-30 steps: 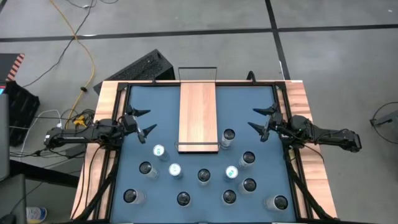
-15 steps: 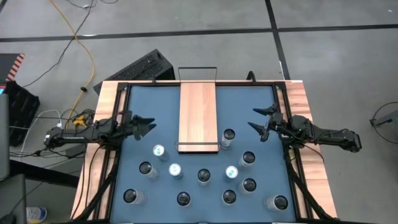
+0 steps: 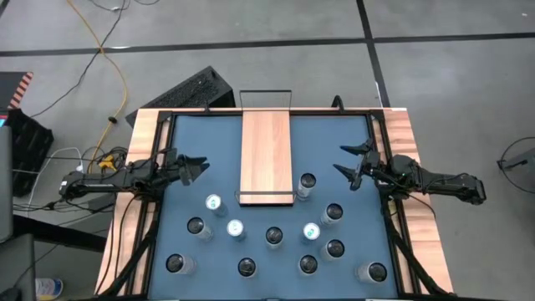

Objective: Place canned beverage on shelf
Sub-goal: Put the top white-blue soda can on the shelf

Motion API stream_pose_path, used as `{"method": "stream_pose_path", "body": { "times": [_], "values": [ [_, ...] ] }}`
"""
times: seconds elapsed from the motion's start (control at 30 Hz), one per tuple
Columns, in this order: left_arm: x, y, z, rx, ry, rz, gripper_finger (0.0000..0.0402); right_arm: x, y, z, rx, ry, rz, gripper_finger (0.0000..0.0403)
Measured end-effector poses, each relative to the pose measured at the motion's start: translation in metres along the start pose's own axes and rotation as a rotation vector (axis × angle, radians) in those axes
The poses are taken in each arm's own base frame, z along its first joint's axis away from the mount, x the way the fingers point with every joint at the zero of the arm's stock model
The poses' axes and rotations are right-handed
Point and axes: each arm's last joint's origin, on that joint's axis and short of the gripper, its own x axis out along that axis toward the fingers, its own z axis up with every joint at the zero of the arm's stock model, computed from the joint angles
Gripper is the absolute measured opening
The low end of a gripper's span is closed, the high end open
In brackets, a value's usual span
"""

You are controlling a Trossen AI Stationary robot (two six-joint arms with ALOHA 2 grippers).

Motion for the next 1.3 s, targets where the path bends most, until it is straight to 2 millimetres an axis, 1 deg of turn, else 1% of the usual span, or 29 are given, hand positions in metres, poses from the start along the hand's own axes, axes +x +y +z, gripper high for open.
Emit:
{"method": "stream_pose_path", "body": {
  "times": [0.13, 0.57, 0.8, 0.9, 0.97, 1.07, 1.17, 1.23, 1.3],
  "values": [
    [0.0, 0.0, 0.0001, 0.023, -0.002, 0.002, 0.0359, 0.0, 0.0, 0.0, 0.0, 0.0, 0.0, 0.0338],
    [0.0, -0.0003, 0.001, -0.088, -0.018, 0.005, 0.0359, 0.0, 0.0, 0.0001, 0.0, 0.0, 0.0, 0.0338],
    [-0.0001, 0.0011, 0.0028, -0.116, -0.078, 0.055, 0.0359, 0.0, 0.0, 0.0001, 0.0, 0.0, 0.0, 0.0338],
    [-0.0004, 0.0017, 0.0044, -0.182, -0.128, 0.083, 0.0359, 0.0, -0.0001, 0.0004, 0.005, -0.004, -0.001, 0.0338],
    [-0.0005, 0.0009, 0.0058, -0.225, -0.149, 0.077, 0.0359, 0.0, -0.0001, 0.0008, 0.039, -0.009, -0.001, 0.0338],
    [-0.0005, 0.0012, 0.0061, -0.239, -0.16, 0.085, 0.0359, 0.0, 0.0, 0.0008, 0.119, -0.01, 0.0, 0.0338],
    [-0.0006, 0.0003, 0.0071, -0.302, -0.172, 0.071, 0.0359, 0.0, 0.0, 0.0009, 0.186, -0.011, 0.0, 0.0338],
    [-0.0007, -0.0001, 0.0076, -0.325, -0.18, 0.067, 0.0359, 0.0, -0.0001, 0.001, 0.193, -0.011, 0.0, 0.0338],
    [-0.0007, -0.001, 0.0086, -0.358, -0.19, 0.055, 0.0359, 0.0, -0.0002, 0.001, 0.157, -0.012, -0.005, 0.0338]
  ]
}}
